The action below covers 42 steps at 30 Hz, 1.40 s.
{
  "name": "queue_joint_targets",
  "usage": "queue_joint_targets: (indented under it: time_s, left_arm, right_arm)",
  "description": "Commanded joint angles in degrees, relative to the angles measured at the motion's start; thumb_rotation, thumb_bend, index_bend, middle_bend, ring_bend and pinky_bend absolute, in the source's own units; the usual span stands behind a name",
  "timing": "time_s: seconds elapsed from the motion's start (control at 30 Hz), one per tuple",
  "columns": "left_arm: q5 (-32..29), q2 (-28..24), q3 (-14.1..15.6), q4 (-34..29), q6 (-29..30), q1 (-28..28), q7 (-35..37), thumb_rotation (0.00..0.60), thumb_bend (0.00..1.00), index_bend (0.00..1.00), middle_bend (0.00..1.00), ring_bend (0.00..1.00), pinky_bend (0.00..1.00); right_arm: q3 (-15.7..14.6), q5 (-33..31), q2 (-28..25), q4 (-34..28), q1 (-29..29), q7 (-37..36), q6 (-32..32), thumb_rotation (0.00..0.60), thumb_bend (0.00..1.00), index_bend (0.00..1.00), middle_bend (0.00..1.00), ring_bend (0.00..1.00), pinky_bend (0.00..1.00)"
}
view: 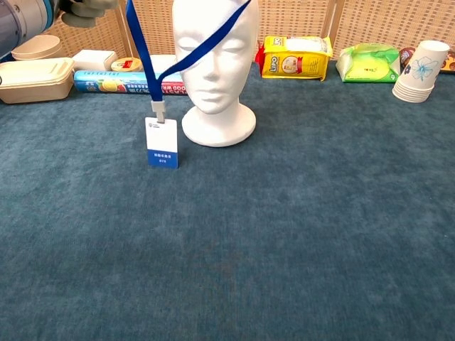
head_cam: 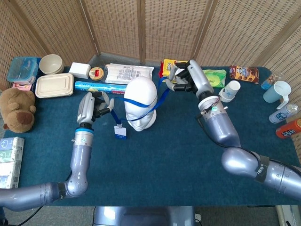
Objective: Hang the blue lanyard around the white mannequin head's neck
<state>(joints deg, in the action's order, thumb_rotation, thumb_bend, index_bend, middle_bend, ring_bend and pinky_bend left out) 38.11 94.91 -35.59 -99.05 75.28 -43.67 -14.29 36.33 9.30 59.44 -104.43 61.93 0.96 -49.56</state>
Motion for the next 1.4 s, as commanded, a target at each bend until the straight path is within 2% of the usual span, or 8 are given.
queue_joint_targets:
  time_s: [0.03, 0.37, 0.7, 1.4]
  left_arm:
    - [-1.1, 0.1, -0.7, 0.5, -0.4, -0.2, 1.1, 0.482, 0.4, 0.69, 1.0, 1.0, 1.0]
    - [-2.4, 0.1, -2.3, 1.5, -0.4, 0.7, 6.0, 0.486, 0.4, 0.69, 1.0, 1.0, 1.0]
    - [-6.5, -1.1, -4.7, 0.7, -1.6, 1.9, 9.7, 0.486, 0.4, 0.69, 1.0, 1.0, 1.0]
    - [-17.3, -2.2, -8.1, 2.6, -5.1, -1.4, 9.9, 0.478, 0.39, 0.69, 1.0, 1.0, 1.0]
  right_arm:
    - [-0.8, -0.3, 0.8, 1.2, 0.7, 0.0, 0.2, 0.6, 0.45, 0.69, 0.97, 1.0, 1.0]
    - [-2.1, -0.6, 1.1, 3.6, 0.5, -0.8, 0.1, 0.6, 0.45, 0.69, 0.98, 1.0, 1.0]
    - [-3.3, -1.2, 1.4, 5.5, 0.0, -1.1, 0.3, 0.6, 0.45, 0.69, 0.98, 1.0, 1.0]
    - [-6.3, -6.6, 4.7, 13.5, 4.0, 4.8, 0.5, 0.6, 0.45, 0.69, 0.98, 1.0, 1.0]
